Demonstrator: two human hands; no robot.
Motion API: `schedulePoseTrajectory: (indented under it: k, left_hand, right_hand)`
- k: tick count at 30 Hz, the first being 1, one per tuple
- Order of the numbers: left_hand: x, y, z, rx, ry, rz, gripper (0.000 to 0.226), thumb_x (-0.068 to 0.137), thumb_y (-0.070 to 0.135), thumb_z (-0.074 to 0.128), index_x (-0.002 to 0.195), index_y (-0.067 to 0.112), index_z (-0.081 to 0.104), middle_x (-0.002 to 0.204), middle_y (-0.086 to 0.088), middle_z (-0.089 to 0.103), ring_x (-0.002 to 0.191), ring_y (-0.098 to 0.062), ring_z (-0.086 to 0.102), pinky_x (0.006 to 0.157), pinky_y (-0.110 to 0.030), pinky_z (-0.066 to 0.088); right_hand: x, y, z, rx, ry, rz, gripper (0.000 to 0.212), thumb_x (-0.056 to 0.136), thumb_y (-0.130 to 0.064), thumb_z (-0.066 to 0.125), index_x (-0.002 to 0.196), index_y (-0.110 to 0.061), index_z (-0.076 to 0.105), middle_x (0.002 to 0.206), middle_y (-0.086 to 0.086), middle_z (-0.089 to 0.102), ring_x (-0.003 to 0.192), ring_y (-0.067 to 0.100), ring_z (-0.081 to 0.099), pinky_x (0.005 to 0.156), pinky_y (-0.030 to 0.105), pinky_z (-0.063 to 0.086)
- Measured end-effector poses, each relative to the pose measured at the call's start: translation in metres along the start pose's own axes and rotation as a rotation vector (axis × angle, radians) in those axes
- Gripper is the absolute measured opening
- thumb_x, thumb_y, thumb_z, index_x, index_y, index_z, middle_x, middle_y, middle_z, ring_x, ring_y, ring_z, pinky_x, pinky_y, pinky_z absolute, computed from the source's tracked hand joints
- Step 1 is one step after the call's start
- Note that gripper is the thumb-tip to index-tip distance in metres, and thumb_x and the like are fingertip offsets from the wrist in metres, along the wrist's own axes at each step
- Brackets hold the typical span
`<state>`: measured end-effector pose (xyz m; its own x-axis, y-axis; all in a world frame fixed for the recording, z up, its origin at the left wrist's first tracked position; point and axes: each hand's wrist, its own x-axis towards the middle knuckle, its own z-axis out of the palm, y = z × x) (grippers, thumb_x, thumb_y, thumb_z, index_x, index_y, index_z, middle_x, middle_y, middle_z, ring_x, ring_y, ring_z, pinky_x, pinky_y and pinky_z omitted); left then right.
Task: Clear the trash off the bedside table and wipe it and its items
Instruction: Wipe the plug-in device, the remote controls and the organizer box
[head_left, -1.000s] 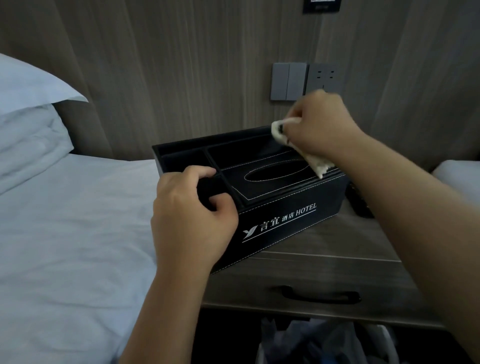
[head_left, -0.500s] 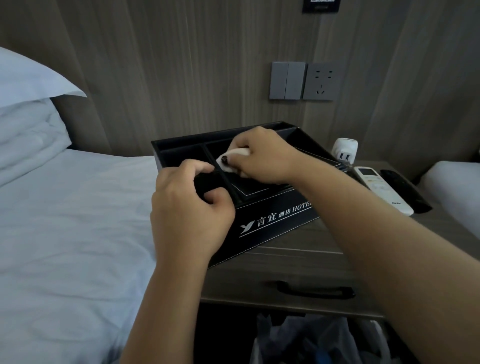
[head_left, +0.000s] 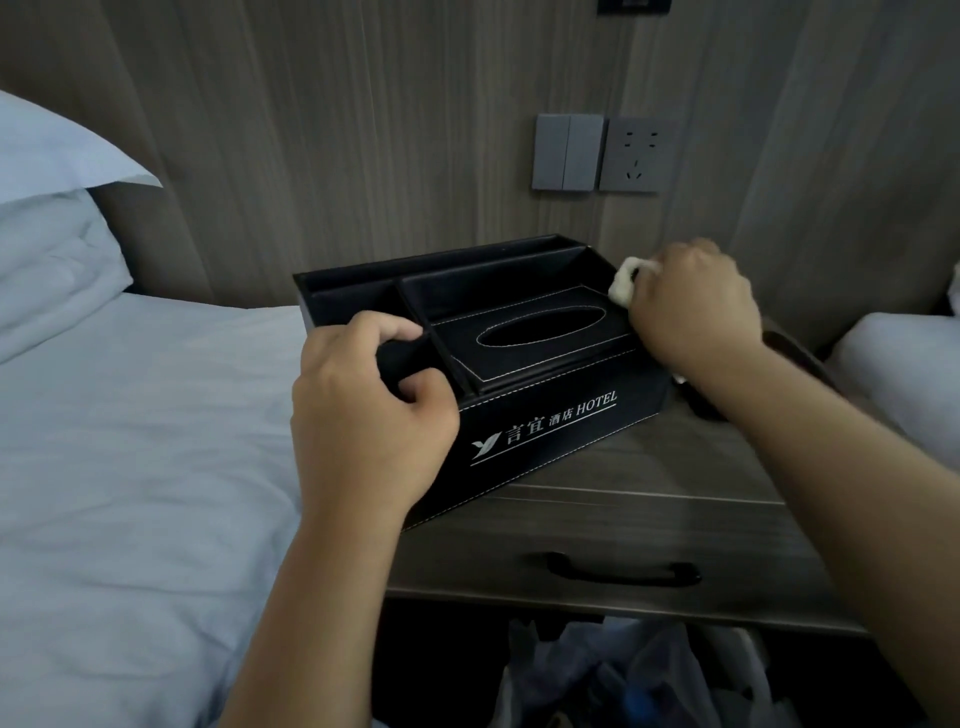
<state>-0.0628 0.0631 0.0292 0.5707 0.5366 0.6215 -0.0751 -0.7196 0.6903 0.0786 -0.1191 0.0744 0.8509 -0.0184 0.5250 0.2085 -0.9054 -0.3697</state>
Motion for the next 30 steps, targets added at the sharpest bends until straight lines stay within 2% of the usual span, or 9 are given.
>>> schedulePoseTrajectory:
  k: [4, 7, 10, 14, 16, 18, 23, 27, 30]
  left_hand:
    - [0.001, 0.0, -0.001, 0.005, 0.002, 0.011, 0.028, 0.075, 0.006, 0.059, 0.094, 0.025, 0.065, 0.104, 0.005, 0.057, 0.08, 0.007, 0.053, 0.056, -0.003, 0.036]
    - [-0.001, -0.001, -0.002, 0.015, 0.007, 0.028, 0.027, 0.075, 0.006, 0.06, 0.093, 0.026, 0.065, 0.103, 0.004, 0.058, 0.072, -0.001, 0.055, 0.049, -0.008, 0.036]
    - [-0.001, -0.002, -0.002, 0.023, 0.009, 0.02, 0.027, 0.075, 0.006, 0.06, 0.092, 0.026, 0.064, 0.103, 0.006, 0.058, 0.067, -0.004, 0.055, 0.05, -0.008, 0.035]
    - [0.0, -0.001, -0.001, 0.008, 0.021, 0.026, 0.027, 0.074, 0.006, 0.059, 0.092, 0.025, 0.065, 0.101, 0.006, 0.058, 0.073, -0.003, 0.055, 0.053, -0.007, 0.037]
    - [0.001, -0.001, 0.0, 0.009, 0.027, 0.028, 0.027, 0.074, 0.005, 0.06, 0.092, 0.024, 0.066, 0.101, 0.005, 0.058, 0.066, -0.006, 0.055, 0.052, -0.009, 0.036]
    - [0.0, -0.002, 0.0, 0.015, 0.033, 0.022, 0.027, 0.074, 0.005, 0.06, 0.092, 0.024, 0.066, 0.101, 0.005, 0.058, 0.065, -0.005, 0.053, 0.054, -0.012, 0.034]
    - [-0.001, -0.001, 0.0, -0.001, 0.056, 0.033, 0.029, 0.074, 0.003, 0.059, 0.092, 0.024, 0.066, 0.1, 0.004, 0.058, 0.068, 0.0, 0.051, 0.055, -0.014, 0.034]
    - [0.0, -0.002, -0.002, -0.03, 0.041, 0.016, 0.034, 0.073, 0.003, 0.057, 0.095, 0.026, 0.066, 0.103, 0.005, 0.059, 0.077, -0.004, 0.052, 0.061, -0.004, 0.035]
    - [-0.004, 0.005, -0.003, -0.026, 0.081, 0.041, 0.038, 0.075, -0.001, 0.054, 0.103, 0.021, 0.066, 0.104, 0.005, 0.06, 0.095, -0.015, 0.057, 0.069, -0.011, 0.04]
  right_hand:
    - [-0.028, -0.028, 0.006, -0.139, -0.07, -0.253, 0.011, 0.083, -0.014, 0.048, 0.084, -0.017, 0.058, 0.094, 0.01, 0.053, 0.087, 0.034, 0.056, 0.064, 0.031, 0.03]
    - [-0.025, -0.04, -0.01, 0.057, -0.199, -0.323, 0.016, 0.085, -0.017, 0.051, 0.081, -0.011, 0.065, 0.077, 0.004, 0.054, 0.075, 0.027, 0.055, 0.052, 0.026, 0.029]
    - [0.006, -0.049, -0.013, 0.17, -0.19, -0.217, 0.024, 0.088, -0.021, 0.052, 0.091, -0.005, 0.069, 0.083, 0.012, 0.062, 0.08, 0.031, 0.061, 0.063, 0.026, 0.038]
    - [0.018, -0.066, 0.021, -0.061, -0.291, -0.191, 0.024, 0.093, -0.023, 0.052, 0.104, -0.004, 0.061, 0.106, 0.018, 0.057, 0.102, 0.039, 0.059, 0.073, 0.033, 0.04]
    - [0.012, -0.076, 0.032, -0.084, -0.297, -0.25, 0.021, 0.092, -0.023, 0.053, 0.103, -0.006, 0.059, 0.113, 0.018, 0.057, 0.101, 0.04, 0.058, 0.071, 0.034, 0.039]
    - [0.004, -0.083, 0.032, -0.031, -0.309, -0.342, 0.018, 0.092, -0.025, 0.053, 0.094, -0.008, 0.059, 0.108, 0.016, 0.061, 0.093, 0.034, 0.059, 0.069, 0.032, 0.038]
    - [-0.027, -0.088, 0.001, 0.169, -0.433, -0.602, 0.023, 0.096, -0.032, 0.051, 0.107, -0.021, 0.068, 0.101, -0.002, 0.059, 0.1, 0.021, 0.058, 0.076, 0.028, 0.036]
    - [-0.065, -0.073, -0.017, 0.101, -0.25, -0.686, 0.026, 0.098, -0.034, 0.047, 0.108, -0.019, 0.065, 0.109, 0.001, 0.052, 0.084, 0.023, 0.056, 0.07, 0.038, 0.045]
    - [-0.095, -0.051, -0.02, 0.328, -0.101, -0.639, 0.018, 0.097, -0.023, 0.053, 0.103, -0.015, 0.068, 0.1, 0.001, 0.051, 0.07, 0.02, 0.054, 0.06, 0.041, 0.049]
